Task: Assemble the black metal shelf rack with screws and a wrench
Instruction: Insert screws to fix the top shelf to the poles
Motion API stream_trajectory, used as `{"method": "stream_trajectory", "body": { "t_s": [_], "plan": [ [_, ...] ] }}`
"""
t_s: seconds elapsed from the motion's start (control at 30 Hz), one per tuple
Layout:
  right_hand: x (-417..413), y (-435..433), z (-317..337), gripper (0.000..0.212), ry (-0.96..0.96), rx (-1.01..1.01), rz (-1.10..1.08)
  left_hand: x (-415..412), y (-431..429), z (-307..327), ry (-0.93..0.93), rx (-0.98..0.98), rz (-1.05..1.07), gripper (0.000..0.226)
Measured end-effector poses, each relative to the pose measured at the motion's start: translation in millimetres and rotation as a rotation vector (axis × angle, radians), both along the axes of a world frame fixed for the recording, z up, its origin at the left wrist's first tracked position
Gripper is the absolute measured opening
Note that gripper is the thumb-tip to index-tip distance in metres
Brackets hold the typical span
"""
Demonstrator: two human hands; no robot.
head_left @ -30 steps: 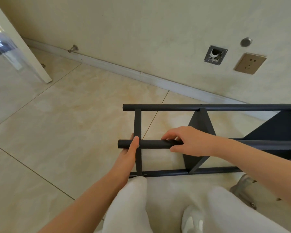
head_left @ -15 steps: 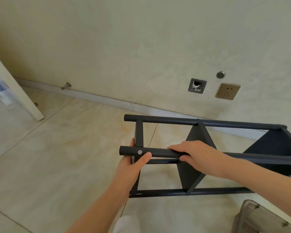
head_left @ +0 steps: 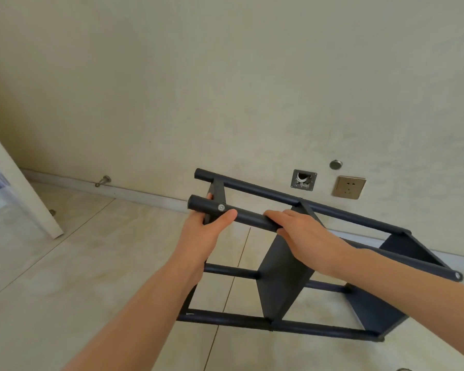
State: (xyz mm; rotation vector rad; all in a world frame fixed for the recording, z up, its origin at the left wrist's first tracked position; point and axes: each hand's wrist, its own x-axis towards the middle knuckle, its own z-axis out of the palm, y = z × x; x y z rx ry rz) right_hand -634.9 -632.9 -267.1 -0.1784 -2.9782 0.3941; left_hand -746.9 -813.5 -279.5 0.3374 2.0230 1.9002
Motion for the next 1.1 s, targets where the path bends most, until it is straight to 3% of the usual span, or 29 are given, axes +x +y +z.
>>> {"method": "stream_trajectory", "body": {
  "t_s": [0.1, 0.2, 0.43, 0.6, 0.87, 0.97, 1.1],
  "plan": [
    [-8.2, -0.2, 20.8, 0.038, 0.059, -0.060, -0.011, -9.8, 4.6, 33.4, 0.083, 0.006, -0.042, 0.058],
    [-9.6, -3.0, 41.4, 0.035, 0.133, -0.154, -0.005, -15.2, 10.5, 67.1, 0.202, -0.044, -0.036, 0.020],
    [2.1, 2.4, 75.5, 0.040, 0.247, -0.416, -0.076, -9.4, 36.3, 132.8, 0.469, -0.156, 0.019, 0.030],
    [22.1, 9.7, 82.9, 0.032, 0.233, -0.659, -0.135, 10.3, 64.3, 162.0, 0.649, -0.250, 0.056, 0.039],
    [66.0, 15.2, 76.1, 0.033, 0.211, -0.922, -0.228, 61.3, 96.7, 147.0, 0.873, -0.190, 0.131, 0.024],
    [82.6, 24.7, 73.3, 0.023, 0.177, -0.936, -0.209, 82.2, 97.7, 138.9, 0.914, -0.184, 0.131, 0.028],
    [107.4, 55.5, 75.1, 0.012, 0.405, -0.964, -0.412, 102.4, 89.8, 133.8, 0.915, -0.191, 0.144, 0.027]
  ]
}}
